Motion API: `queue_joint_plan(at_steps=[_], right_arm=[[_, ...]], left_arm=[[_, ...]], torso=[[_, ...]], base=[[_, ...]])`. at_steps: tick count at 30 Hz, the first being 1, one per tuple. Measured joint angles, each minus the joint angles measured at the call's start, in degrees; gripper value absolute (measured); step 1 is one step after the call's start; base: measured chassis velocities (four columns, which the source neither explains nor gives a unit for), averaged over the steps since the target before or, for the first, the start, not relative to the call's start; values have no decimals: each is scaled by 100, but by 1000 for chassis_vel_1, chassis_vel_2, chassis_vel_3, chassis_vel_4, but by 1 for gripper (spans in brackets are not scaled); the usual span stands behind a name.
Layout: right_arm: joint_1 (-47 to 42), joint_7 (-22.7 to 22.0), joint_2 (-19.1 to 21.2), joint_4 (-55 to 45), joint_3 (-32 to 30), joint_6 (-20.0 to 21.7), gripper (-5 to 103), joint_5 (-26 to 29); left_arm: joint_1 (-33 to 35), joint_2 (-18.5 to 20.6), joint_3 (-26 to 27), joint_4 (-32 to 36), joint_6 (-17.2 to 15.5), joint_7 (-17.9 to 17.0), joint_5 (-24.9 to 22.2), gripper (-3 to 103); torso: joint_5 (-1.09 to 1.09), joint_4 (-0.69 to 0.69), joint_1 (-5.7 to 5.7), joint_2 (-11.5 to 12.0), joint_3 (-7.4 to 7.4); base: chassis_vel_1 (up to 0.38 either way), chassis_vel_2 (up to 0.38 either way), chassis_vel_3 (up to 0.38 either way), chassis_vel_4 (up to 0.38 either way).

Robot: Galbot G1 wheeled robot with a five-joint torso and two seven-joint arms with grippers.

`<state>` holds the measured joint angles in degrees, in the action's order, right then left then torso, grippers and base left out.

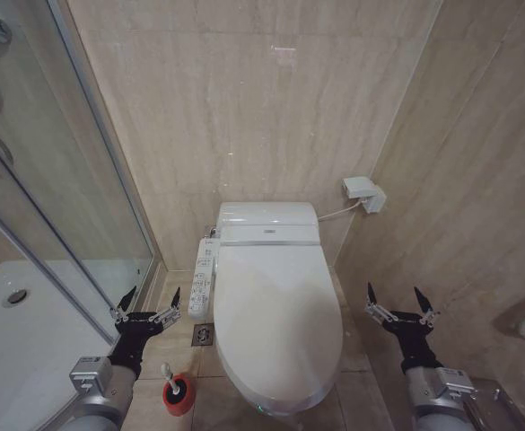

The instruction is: Open the toilet lid, clean the toilet bowl with a toilet brush, close the toilet lid, and flush.

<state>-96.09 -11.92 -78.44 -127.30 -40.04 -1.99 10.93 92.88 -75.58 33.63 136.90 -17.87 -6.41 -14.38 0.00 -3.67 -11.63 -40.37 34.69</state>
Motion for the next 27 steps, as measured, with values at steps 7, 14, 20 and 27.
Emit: queue_joint_plan(at_steps=[7,14,20,27], right_arm=[[0,0,0,0,0,0,100,0],[0,0,0,0,0,0,100,0],[0,0,0,0,0,0,100,0],[1,0,0,0,0,0,100,0]], left_arm=[[-76,282,313,101,1021,-75,176,100],[-93,362,388,121,1320,-105,225,100],[-139,362,385,-54,1479,-98,217,100],[-423,319,280,-1385,2431,-11,61,100]], torso=[[0,0,0,0,0],[0,0,0,0,0],[1,0,0,0,0],[0,0,0,0,0]], base=[[0,0,0,0],[0,0,0,0],[0,0,0,0],[0,0,0,0]])
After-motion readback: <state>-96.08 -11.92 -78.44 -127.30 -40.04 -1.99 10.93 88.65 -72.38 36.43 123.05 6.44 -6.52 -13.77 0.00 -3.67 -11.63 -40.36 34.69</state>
